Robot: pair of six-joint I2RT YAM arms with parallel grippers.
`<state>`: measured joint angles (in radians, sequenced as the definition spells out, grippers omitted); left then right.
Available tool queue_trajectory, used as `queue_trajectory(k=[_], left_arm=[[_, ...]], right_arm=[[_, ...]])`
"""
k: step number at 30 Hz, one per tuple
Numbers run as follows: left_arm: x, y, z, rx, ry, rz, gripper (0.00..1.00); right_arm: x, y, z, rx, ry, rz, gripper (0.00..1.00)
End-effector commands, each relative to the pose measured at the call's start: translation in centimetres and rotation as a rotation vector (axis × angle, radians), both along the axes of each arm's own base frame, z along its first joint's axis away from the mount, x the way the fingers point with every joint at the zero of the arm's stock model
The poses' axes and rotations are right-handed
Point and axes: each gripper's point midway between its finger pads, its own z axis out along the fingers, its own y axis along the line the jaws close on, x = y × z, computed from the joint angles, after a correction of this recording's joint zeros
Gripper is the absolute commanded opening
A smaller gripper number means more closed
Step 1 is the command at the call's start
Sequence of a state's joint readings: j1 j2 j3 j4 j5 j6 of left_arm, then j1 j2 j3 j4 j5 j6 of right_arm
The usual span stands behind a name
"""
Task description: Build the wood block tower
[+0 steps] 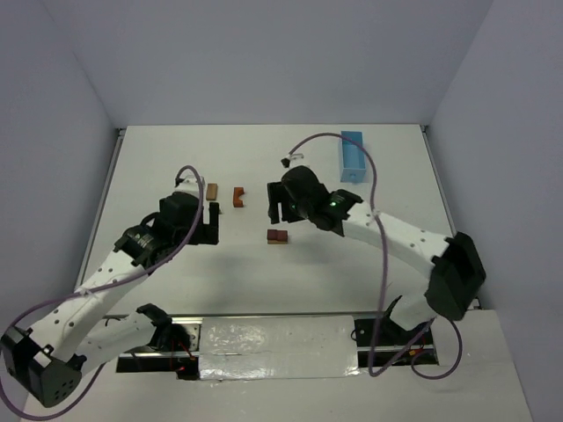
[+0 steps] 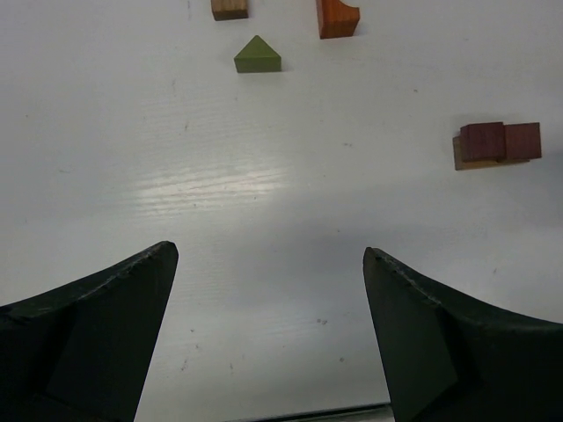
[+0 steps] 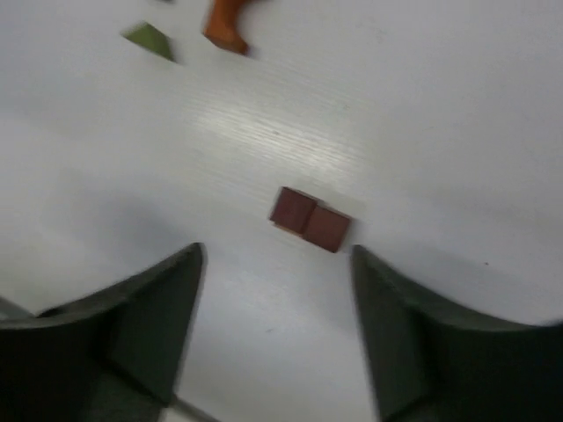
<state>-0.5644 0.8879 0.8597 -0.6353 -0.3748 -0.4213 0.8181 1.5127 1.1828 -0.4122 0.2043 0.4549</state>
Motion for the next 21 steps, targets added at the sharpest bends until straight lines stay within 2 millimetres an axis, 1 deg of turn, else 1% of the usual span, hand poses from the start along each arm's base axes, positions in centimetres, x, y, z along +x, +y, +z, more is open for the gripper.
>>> queue_trajectory(k=[1, 2, 3, 4, 5, 6, 7, 8, 9, 10, 11, 12, 13, 14, 15, 16, 17, 18, 19, 21], left_arm=[[3.4, 0.7, 1.6, -0.057, -0.008, 0.092, 1.0], [4.4, 0.9, 1.6, -0.081, 0.005, 0.118, 0.99], [5.8, 0.4, 2.5, -0.141, 0.013, 0.123, 0.99], [7.8, 1.8, 0.3, -0.128, 0.095, 0.191, 0.99], [9.0, 2.2, -0.2, -0.137, 0.133, 0.212, 1.0], [10.7, 2.4, 0.5, -0.157, 0.138, 0.223, 1.0], [12.3, 2.8, -2.1, -0.139, 0.211, 0.244, 0.99], [13.7, 4.0, -2.7, -0.141, 0.219, 0.273, 0.99], [15.8, 4.0, -2.1, -0.137, 0.186, 0.26, 0.98], [17.1, 3.8, -4.8, -0.12, 0.243, 0.248, 0.97], [18.1, 3.7, -5.5, -0.117, 0.249, 0.238, 0.96], [20.0, 3.4, -7.0, -0.099, 0.272, 0.202, 0.9], [20.7, 3.4, -7.9, -0.083, 0.29, 0.199, 0.88], [22.4, 3.4, -7.0, -0.067, 0.262, 0.188, 0.81], [22.8, 3.6, -8.9, -0.043, 0.305, 0.191, 0.78], [23.3, 3.7, -9.3, -0.031, 0.309, 0.188, 0.76], [24.0, 3.6, -9.1, -0.023, 0.294, 0.167, 0.73], [24.2, 3.5, -9.6, -0.022, 0.303, 0.158, 0.72], [24.3, 3.4, -10.6, -0.02, 0.319, 0.151, 0.72], [24.2, 3.3, -11.6, -0.016, 0.337, 0.133, 0.68]], right_arm=[[-1.7, -0.6, 7.9, 0.163, -0.147, 0.037, 0.99], [-2.1, -1.0, 8.5, 0.177, -0.156, 0.042, 1.0], [-2.6, -1.1, 8.8, 0.19, -0.165, 0.059, 1.0], [-3.5, -1.7, 8.9, 0.201, -0.17, 0.076, 1.0], [-3.8, -1.8, 8.9, 0.209, -0.179, 0.086, 1.0], [-4.2, -2.3, 7.8, 0.194, -0.167, 0.09, 1.0], [-4.9, -2.7, 8.2, 0.212, -0.175, 0.096, 1.0], [-5.4, -2.5, 8.2, 0.237, -0.174, 0.121, 1.0], [-6.2, -2.8, 6.6, 0.237, -0.148, 0.138, 1.0], [-6.9, -2.8, 6.3, 0.255, -0.143, 0.155, 0.99], [-7.6, -2.6, 7.3, 0.308, -0.163, 0.184, 0.99], [-8.1, -2.9, 6.2, 0.31, -0.145, 0.185, 0.99], [-8.7, -2.8, 6.1, 0.328, -0.135, 0.204, 0.99], [-9.3, -3.0, 6.6, 0.353, -0.142, 0.22, 0.99], [-9.8, -3.2, 5.7, 0.349, -0.126, 0.228, 0.99], [-10.2, -3.4, 5.3, 0.343, -0.113, 0.232, 0.99], [-10.5, -3.7, 5.6, 0.353, -0.123, 0.234, 0.99], [-11.0, -3.8, 5.1, 0.353, -0.112, 0.251, 0.99], [-11.3, -4.0, 4.9, 0.349, -0.115, 0.265, 0.99], [-11.6, -4.5, 4.9, 0.341, -0.127, 0.265, 0.99]])
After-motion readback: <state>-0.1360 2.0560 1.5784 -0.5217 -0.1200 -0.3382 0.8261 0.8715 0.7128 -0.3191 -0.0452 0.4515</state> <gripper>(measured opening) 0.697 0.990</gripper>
